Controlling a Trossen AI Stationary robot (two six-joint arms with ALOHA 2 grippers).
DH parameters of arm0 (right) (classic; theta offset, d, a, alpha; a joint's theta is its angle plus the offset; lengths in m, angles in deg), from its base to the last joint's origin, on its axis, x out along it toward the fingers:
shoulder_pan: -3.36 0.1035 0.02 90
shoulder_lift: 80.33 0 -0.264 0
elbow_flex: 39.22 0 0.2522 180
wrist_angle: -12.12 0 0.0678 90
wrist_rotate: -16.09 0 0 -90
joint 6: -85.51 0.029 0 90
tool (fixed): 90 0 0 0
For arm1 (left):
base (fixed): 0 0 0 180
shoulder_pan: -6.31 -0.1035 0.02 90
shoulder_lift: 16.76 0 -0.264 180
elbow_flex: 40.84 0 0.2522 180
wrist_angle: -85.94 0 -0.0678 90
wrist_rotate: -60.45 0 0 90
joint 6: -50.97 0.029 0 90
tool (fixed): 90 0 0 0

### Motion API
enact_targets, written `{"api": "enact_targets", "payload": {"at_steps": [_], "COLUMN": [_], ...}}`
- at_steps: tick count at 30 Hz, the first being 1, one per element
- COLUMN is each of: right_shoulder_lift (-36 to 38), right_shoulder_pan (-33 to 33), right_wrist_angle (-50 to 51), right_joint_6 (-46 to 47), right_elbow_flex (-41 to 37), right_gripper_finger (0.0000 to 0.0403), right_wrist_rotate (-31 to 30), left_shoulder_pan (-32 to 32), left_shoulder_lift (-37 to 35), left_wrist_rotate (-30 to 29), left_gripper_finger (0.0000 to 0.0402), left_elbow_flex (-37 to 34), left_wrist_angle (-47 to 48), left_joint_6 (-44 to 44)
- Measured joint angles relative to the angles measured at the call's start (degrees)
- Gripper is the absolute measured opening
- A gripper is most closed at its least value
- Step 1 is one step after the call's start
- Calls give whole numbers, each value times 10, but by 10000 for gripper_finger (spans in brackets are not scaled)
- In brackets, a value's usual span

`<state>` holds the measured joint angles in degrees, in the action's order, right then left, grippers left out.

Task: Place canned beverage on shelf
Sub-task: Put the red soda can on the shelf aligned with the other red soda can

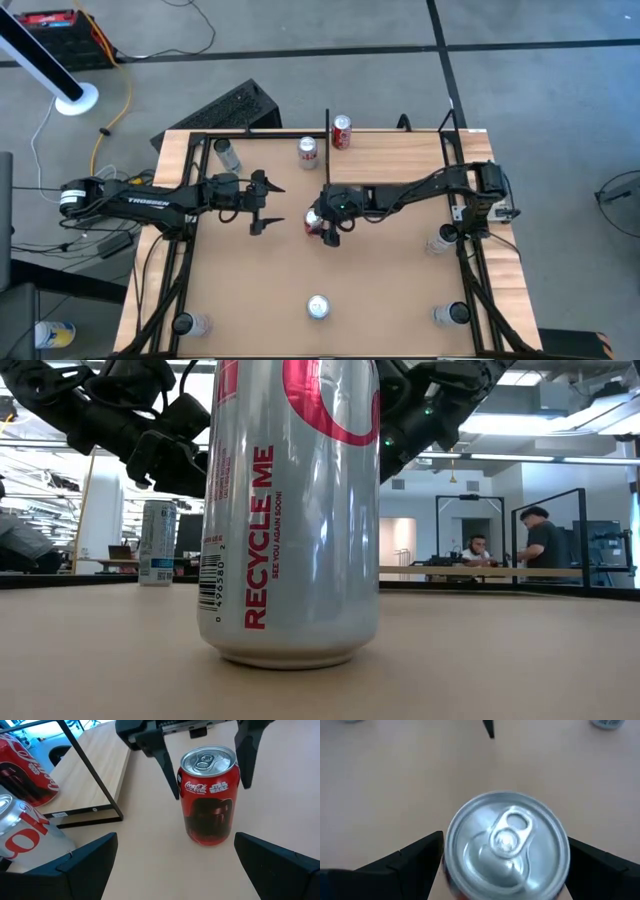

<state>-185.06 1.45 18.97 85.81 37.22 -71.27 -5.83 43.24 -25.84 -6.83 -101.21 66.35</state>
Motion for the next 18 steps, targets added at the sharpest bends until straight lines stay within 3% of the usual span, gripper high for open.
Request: {"api": "enact_targets", "payload": {"at_steps": [5,10,18], "right_shoulder_lift": [0,7,71], "right_shoulder_pan": [0,0,0], "right_wrist_angle": [0,5,73], "right_joint_6": [12,13,9], "right_elbow_flex": [0,0,-1], "right_gripper_finger": [374,328,328], "right_wrist_rotate": [0,0,3], "left_shoulder_pan": [0,0,0], "left_shoulder_lift": [0,0,0], "left_wrist_rotate": [0,0,0], "left_gripper_finger": [387,387,387], "left_elbow_flex": [0,0,0], "left_wrist_angle": [0,0,10], "left_joint_6": [0,0,0]}}
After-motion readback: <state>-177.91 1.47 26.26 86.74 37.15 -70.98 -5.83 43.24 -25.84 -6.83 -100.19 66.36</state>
